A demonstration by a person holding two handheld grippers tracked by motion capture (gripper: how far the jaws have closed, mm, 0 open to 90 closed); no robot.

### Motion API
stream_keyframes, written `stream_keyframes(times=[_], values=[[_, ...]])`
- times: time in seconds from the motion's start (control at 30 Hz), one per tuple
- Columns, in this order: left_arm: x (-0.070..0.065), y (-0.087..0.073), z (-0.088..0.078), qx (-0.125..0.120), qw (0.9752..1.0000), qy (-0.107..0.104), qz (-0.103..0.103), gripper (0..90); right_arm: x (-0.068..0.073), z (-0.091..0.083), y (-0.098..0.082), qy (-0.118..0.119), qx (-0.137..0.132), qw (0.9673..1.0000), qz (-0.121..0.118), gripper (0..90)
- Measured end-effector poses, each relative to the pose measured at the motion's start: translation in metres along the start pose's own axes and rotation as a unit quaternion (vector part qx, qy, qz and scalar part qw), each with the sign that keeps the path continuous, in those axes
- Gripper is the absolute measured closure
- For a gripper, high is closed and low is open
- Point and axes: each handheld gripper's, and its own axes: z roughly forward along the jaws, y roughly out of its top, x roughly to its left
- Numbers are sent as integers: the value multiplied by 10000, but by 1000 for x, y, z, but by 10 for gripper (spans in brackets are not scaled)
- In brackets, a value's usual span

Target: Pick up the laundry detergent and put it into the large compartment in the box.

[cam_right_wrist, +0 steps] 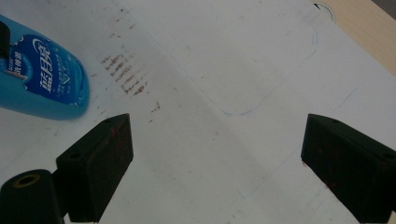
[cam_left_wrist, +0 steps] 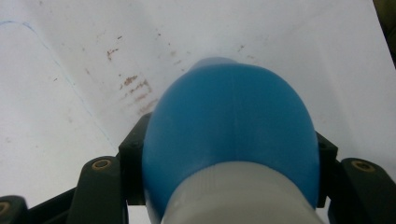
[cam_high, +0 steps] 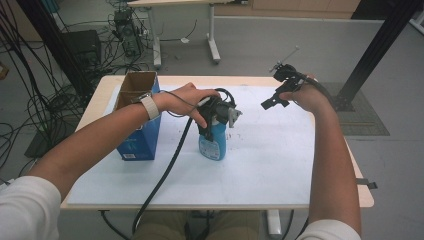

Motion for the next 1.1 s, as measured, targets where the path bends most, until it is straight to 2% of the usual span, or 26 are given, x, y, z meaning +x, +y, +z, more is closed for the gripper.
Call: stream_keyframes(times=[0.33,1.1], values=[[1,1,-1,31,10000,5,55,377,2,1,3,-11,-19,10000,-69,91],[2,1,0,28,10000,-5,35,378,1,-1,2,-27,-16,10000,-40,91]])
